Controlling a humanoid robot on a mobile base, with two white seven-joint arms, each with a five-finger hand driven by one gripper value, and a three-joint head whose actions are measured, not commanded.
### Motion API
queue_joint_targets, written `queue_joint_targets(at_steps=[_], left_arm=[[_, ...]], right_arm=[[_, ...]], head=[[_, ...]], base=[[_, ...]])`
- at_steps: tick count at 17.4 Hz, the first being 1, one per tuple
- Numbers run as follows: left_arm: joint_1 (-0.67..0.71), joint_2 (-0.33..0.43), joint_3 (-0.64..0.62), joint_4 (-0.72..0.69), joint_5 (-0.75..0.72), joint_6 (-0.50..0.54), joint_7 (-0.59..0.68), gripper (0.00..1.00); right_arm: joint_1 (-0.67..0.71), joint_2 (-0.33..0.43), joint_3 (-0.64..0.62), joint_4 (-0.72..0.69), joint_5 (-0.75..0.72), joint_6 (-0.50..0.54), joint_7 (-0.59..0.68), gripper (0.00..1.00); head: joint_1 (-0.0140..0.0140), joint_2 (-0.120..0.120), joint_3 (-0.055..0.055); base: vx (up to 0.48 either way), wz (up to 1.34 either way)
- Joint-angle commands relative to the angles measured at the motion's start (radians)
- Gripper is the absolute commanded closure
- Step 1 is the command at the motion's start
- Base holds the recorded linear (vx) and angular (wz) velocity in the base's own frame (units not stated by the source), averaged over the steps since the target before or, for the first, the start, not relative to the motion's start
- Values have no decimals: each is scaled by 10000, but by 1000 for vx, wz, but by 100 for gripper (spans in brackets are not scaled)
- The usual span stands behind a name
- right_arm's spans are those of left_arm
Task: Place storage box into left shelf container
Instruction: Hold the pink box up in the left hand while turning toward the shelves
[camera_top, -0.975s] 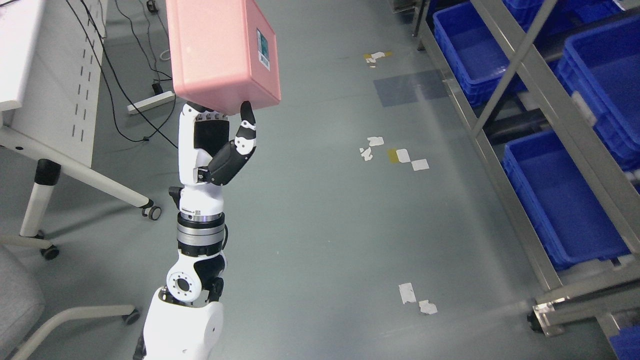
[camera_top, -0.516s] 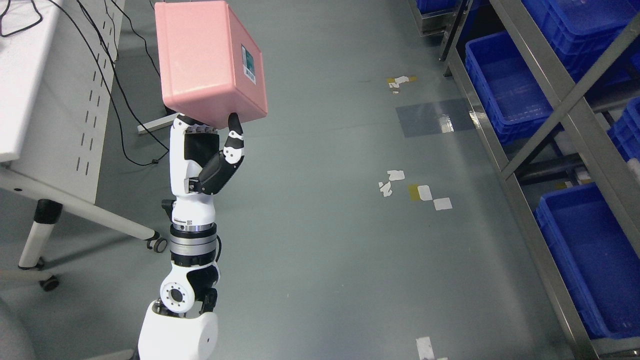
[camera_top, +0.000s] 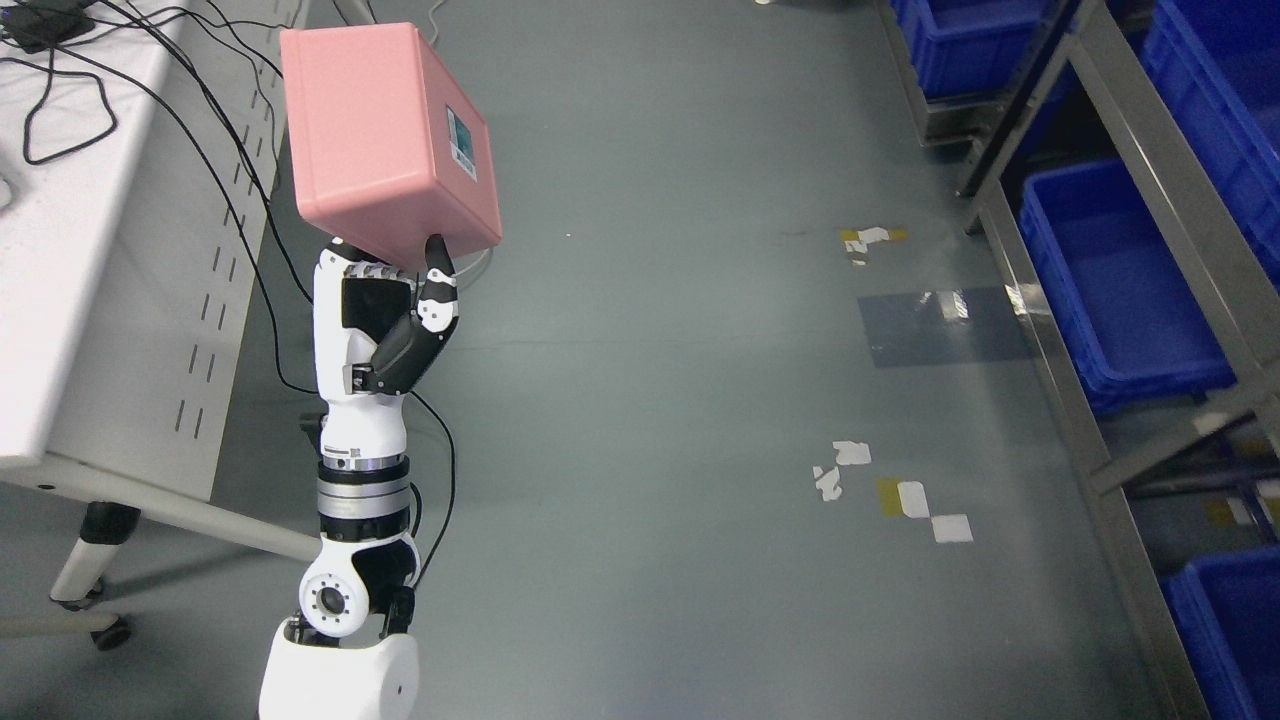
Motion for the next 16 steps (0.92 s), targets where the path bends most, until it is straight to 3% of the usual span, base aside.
queue_joint_targets(at_steps=[1, 12, 16], left_arm=[[39, 176, 573, -17, 131, 93, 5, 99], [85, 176, 466, -17, 131, 1, -11, 99], [465, 176, -450, 14, 146, 0, -11, 98]], right_arm=[[-61, -175, -31, -175, -15, -3, 15, 0], [-61, -175, -31, -175, -15, -3, 0, 0], [-61, -175, -31, -175, -15, -3, 0, 0]], head=[[0, 0, 0], [0, 0, 0], [0, 0, 0]], base=[[479, 319], [430, 190], [387, -243]])
